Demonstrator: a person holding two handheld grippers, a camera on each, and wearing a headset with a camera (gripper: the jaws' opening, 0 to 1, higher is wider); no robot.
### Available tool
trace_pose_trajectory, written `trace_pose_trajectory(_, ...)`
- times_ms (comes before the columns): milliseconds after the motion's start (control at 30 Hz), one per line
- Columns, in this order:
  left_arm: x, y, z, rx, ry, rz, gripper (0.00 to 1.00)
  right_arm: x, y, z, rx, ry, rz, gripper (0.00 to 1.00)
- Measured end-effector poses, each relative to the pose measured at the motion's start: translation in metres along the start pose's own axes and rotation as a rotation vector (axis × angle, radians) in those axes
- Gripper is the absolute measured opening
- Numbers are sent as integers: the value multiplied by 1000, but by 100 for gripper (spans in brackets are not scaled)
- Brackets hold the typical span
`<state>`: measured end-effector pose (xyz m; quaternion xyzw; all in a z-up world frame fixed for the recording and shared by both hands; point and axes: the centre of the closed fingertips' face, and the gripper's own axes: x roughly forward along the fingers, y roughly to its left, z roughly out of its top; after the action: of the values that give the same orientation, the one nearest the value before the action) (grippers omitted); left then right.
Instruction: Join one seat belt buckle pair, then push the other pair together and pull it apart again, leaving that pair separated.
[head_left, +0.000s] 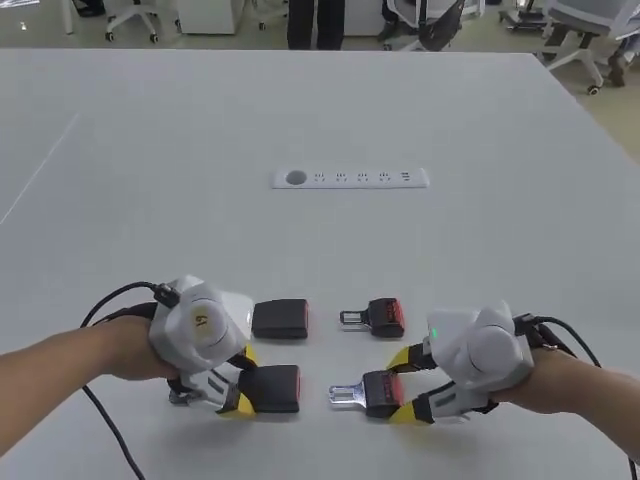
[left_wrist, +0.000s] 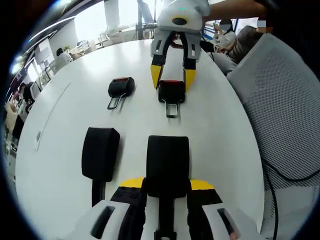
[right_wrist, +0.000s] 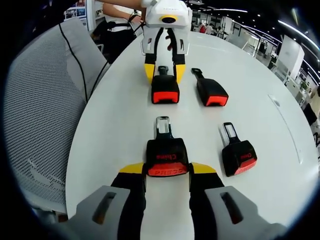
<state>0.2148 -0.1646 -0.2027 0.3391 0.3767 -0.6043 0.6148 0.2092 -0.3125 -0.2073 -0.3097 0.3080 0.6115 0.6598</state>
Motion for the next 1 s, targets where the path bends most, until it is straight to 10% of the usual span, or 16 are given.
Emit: trace_pose_trajectory(1000, 2, -2, 0, -19, 21, -10, 32, 0, -3, 6, 12, 22, -16, 31)
